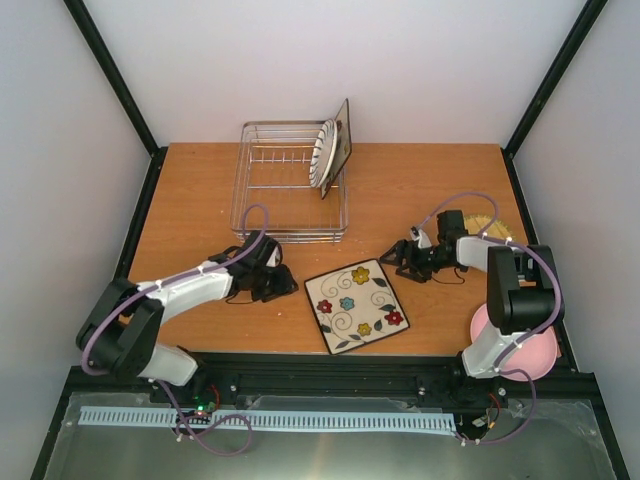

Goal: Load the plates into the dish rack
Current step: Pick up the plate at the center of the board.

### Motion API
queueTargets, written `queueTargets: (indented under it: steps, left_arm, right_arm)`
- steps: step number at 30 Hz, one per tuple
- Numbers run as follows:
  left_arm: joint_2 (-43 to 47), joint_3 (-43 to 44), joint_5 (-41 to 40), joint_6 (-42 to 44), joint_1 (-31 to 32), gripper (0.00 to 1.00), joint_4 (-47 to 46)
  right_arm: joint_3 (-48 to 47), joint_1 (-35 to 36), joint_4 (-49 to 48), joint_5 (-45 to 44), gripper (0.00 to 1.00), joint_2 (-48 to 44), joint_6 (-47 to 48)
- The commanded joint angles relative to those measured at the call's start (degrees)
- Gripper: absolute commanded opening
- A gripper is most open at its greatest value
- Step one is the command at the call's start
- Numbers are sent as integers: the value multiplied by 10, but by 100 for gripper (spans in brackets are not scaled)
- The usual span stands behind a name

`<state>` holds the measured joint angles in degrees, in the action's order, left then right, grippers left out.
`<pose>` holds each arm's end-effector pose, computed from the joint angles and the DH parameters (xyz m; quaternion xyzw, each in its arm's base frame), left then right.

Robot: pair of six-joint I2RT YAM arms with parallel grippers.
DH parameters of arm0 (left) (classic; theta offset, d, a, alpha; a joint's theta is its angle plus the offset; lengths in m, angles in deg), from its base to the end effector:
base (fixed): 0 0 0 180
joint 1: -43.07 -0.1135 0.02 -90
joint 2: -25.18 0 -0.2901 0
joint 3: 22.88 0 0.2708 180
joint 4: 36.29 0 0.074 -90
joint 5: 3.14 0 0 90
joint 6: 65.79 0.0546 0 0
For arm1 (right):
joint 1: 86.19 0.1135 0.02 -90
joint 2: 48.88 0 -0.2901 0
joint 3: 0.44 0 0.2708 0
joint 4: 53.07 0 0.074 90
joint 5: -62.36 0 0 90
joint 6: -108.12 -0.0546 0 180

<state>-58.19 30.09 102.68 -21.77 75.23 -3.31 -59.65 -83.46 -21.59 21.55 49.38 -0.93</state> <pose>0.2264 -0.1599 0.1515 -0.0845 0.9607 -0.2477 0.0926 0.3062 0.0560 0.1266 0.0575 0.8971 0.4319 0.0735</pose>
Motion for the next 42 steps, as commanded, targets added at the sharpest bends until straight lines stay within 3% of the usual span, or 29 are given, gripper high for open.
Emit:
queueTargets:
  steps: [1, 3, 8, 16, 22, 29, 37, 42]
  left_arm:
    - [57, -10, 47, -12, 8, 45, 9]
    - [73, -16, 62, -14, 19, 55, 1]
    - [67, -32, 91, -29, 73, 64, -57]
    - [-16, -54, 129, -42, 98, 61, -154]
    - [-66, -52, 139, -45, 98, 59, -200]
    - [-120, -16, 136, -32, 98, 59, -208]
    - [-130, -13, 141, -30, 98, 32, -224]
    - [-131, -19, 142, -32, 98, 13, -242]
  right_arm:
    - [17, 4, 51, -56, 77, -29, 22]
    - [21, 5, 62, -68, 77, -33, 30]
    - [20, 24, 73, -84, 70, -18, 40]
    - [17, 65, 81, -90, 64, -2, 45]
    - [24, 83, 83, -87, 48, 5, 49]
    - [30, 108, 72, -68, 41, 14, 39]
    - [37, 132, 49, -22, 36, 10, 23]
    - [33, 135, 46, -10, 24, 18, 16]
